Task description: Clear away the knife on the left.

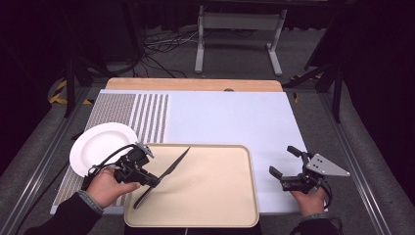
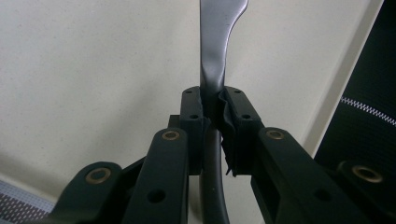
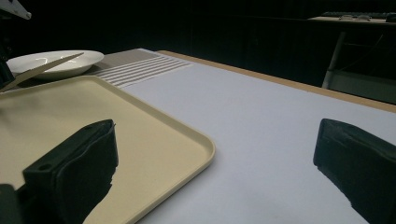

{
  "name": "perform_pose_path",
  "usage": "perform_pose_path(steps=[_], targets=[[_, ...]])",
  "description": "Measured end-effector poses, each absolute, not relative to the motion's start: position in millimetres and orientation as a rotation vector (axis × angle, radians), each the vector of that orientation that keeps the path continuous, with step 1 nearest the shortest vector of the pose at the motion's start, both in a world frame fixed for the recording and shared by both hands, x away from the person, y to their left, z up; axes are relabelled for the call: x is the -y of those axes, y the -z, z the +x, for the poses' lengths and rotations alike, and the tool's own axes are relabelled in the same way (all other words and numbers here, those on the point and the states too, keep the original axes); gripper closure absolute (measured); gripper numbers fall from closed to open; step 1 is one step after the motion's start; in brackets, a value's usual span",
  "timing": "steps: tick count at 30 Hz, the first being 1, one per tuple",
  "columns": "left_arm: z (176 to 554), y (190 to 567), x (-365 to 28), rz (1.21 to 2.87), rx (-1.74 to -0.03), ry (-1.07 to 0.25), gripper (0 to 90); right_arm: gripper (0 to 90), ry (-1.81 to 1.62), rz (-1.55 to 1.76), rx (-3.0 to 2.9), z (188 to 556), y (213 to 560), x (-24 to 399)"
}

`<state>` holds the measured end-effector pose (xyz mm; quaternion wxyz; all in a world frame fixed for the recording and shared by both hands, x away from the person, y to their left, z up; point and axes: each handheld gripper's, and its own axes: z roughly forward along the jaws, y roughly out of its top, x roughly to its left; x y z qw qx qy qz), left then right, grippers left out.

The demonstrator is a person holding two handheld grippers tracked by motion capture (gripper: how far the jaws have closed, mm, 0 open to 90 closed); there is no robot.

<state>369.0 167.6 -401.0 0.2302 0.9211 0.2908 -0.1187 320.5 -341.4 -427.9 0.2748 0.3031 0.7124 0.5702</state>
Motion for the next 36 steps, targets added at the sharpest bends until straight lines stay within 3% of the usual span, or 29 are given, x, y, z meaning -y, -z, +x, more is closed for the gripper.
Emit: perform_pose_path(steps=[36], targets=[[373, 429, -154, 2.586, -0.82, 0.38, 79.2, 1.1, -1.536, 0.818, -1.911, 319, 427, 342]])
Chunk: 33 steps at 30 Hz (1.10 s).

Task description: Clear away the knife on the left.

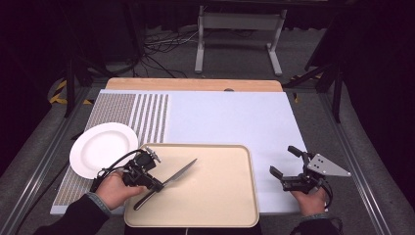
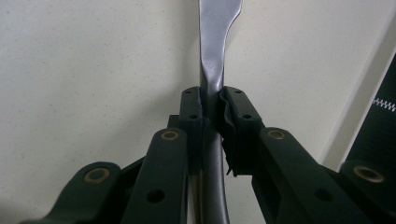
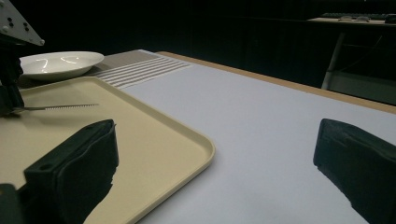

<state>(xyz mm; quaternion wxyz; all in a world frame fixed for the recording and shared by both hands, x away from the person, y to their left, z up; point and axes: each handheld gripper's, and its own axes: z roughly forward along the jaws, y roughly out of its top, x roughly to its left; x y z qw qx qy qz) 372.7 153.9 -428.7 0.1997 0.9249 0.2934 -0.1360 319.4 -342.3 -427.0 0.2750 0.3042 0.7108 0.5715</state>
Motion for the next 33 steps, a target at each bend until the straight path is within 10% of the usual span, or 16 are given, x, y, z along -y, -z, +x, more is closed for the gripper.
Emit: perform_pose_path(steps=[16, 33], targets=[[368, 396, -137, 2.536, -0.634, 0.133, 34.8, 1.1, -1.538, 0.81, -1.907, 319, 427, 342], [377, 400, -80, 2.536, -0.448, 0.114, 38.7, 1.1, -1.546, 0.818, -1.902, 318, 427, 345]])
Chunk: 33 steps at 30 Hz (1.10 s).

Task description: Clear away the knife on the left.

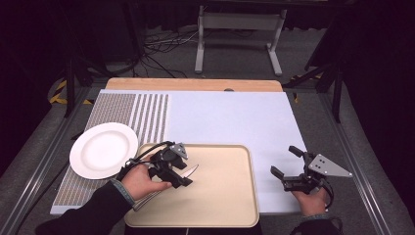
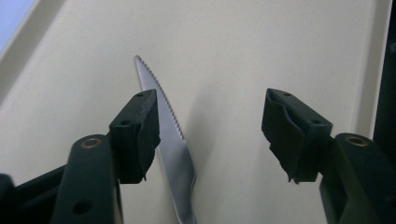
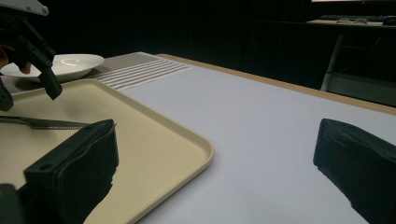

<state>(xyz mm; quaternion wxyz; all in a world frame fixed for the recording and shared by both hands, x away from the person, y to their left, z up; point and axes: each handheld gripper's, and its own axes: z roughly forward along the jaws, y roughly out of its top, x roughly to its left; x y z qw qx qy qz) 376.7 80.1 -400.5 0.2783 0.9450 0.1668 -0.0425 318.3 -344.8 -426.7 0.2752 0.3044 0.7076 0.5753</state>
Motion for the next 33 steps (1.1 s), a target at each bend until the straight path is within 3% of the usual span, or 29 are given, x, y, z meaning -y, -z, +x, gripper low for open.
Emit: perform_pose_path(steps=[5, 12, 33], targets=[[378, 409, -68, 2.561, -0.407, 0.115, 51.7, 1.1, -1.549, 0.822, -1.896, 318, 427, 346], [381, 420, -61, 2.594, -0.369, 0.151, 89.9, 1.1, -1.551, 0.822, -1.898, 318, 427, 347], [394, 432, -72, 2.655, -0.451, 0.155, 90.0, 1.3, -1.546, 0.814, -1.905, 317, 427, 347]])
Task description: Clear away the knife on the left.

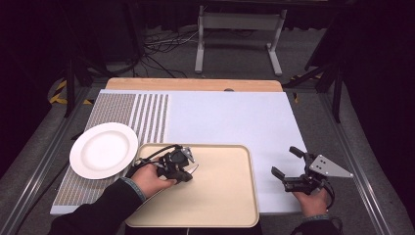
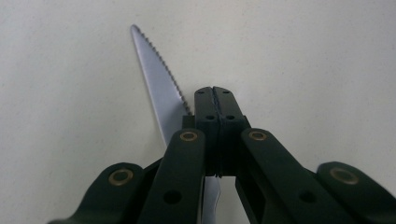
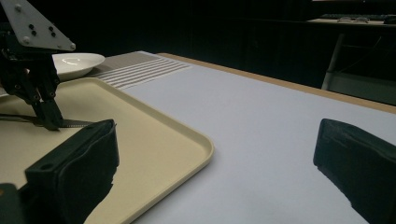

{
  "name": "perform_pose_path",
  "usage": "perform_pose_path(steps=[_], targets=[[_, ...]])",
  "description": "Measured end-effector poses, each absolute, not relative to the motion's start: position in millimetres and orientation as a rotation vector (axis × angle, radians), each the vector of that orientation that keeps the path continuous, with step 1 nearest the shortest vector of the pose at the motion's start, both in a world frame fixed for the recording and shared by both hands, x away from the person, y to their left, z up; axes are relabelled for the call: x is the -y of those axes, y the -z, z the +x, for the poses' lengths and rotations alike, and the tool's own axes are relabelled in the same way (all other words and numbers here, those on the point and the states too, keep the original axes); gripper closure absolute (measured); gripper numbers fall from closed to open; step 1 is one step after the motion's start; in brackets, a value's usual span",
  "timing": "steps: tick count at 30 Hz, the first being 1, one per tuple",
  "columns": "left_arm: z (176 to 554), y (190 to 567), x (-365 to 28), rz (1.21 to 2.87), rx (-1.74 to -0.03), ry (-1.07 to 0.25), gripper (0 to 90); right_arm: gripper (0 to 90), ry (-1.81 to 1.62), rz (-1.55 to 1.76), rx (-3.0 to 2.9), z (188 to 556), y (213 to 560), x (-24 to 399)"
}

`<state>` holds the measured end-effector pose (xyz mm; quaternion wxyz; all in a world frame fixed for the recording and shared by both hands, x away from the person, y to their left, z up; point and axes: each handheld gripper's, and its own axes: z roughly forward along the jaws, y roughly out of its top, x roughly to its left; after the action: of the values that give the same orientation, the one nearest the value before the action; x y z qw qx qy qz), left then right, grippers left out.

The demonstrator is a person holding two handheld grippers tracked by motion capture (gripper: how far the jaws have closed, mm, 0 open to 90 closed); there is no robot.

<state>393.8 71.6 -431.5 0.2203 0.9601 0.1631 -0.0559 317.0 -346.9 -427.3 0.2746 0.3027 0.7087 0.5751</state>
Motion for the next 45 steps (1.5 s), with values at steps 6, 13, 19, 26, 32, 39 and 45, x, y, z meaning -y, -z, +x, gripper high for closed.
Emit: perform_pose_path(steps=[6, 13, 19, 26, 32, 39, 45], targets=[[401, 433, -84, 2.631, -0.502, 0.179, 90.0, 1.3, -1.546, 0.814, -1.908, 317, 428, 346], [407, 432, -95, 2.629, -0.566, 0.184, 90.0, 1.3, -1.546, 0.816, -1.908, 317, 428, 346], [412, 432, -109, 2.619, -0.625, 0.177, 90.0, 1.3, -1.542, 0.815, -1.911, 317, 428, 346], [416, 432, -121, 2.611, -0.669, 0.163, 90.0, 1.3, -1.541, 0.815, -1.913, 317, 428, 346], [417, 432, -131, 2.603, -0.712, 0.163, 90.0, 1.3, -1.54, 0.82, -1.913, 318, 428, 345], [419, 431, -139, 2.602, -0.735, 0.149, 90.0, 1.3, -1.541, 0.823, -1.914, 318, 429, 345], [420, 431, -147, 2.605, -0.749, 0.139, 90.0, 1.3, -1.542, 0.825, -1.912, 318, 429, 345]])
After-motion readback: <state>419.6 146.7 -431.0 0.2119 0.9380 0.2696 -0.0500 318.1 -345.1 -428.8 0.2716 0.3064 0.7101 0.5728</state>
